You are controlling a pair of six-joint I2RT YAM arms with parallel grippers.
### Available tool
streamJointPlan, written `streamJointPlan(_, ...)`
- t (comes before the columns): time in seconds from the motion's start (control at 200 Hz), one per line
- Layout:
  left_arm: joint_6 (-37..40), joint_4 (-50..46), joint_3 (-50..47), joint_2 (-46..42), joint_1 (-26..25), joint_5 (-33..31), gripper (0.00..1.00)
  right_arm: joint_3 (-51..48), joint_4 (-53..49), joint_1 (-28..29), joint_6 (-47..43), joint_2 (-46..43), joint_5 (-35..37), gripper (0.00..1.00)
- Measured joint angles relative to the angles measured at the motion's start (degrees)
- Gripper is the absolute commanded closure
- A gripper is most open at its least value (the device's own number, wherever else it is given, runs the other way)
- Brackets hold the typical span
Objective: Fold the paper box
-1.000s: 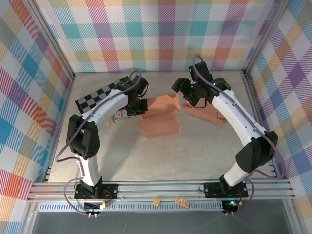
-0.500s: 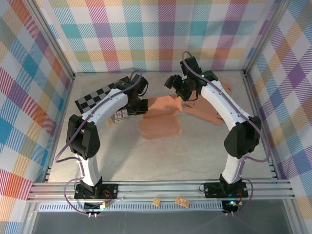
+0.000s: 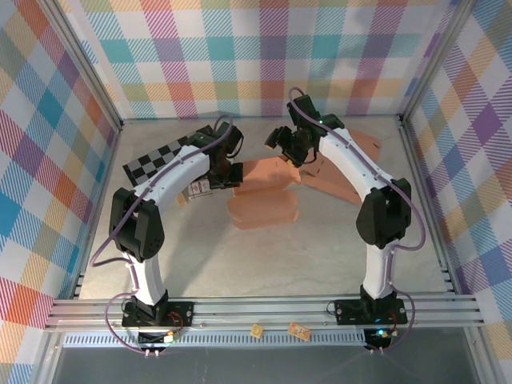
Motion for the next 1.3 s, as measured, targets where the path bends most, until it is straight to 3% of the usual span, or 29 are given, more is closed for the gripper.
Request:
streamJointPlan(0.11, 0.0, 0.0, 0.0, 0.0, 0.0, 0.0, 1.0, 0.0, 0.0, 0.6, 0.3, 0.2, -0.7, 0.37)
streamJointPlan(0.225, 0.0, 0.0, 0.0, 0.0, 0.0, 0.0, 1.0, 0.1, 0.0, 1.4, 0.6, 0.2, -1.0, 0.52)
streamJointPlan(0.43, 0.0, 0.0, 0.0, 0.0, 0.0, 0.0, 1.0, 0.1, 0.0, 1.8, 2.2, 0.2, -1.3, 0.68)
streamJointPlan(0.66, 0.0, 0.3, 0.0, 0.0, -0.1, 0.0, 1.0, 0.1, 0.1, 1.8, 3.6, 0.2, -1.5, 0.76)
streamJointPlan(0.74, -0.1, 0.2, 0.0, 0.0, -0.1, 0.0, 1.0, 0.1, 0.2, 1.8, 3.8, 0.2, -1.2, 0.74)
streamJointPlan(0.82, -0.1, 0.3, 0.0, 0.0, -0.1, 0.0, 1.0, -0.6, 1.0, 1.8, 3.9, -0.3, -1.0, 0.5)
streamJointPlan(0.895, 0.0, 0.2, 0.0, 0.0, -0.1, 0.0, 1.0, -2.0, 1.5, 1.8, 3.8, -1.7, -0.5, 0.43)
streamJointPlan(1.195, -0.1, 0.3, 0.0, 0.0, -0.1, -0.1, 1.0, -23.7, 8.3, 2.2, 0.3, -22.7, 4.9, 0.45)
streamJointPlan(1.3, 0.0, 0.3, 0.0, 0.0, -0.2, -0.2, 1.0, -29.6, 10.8, 2.9, 0.8, -25.6, 5.3, 0.48)
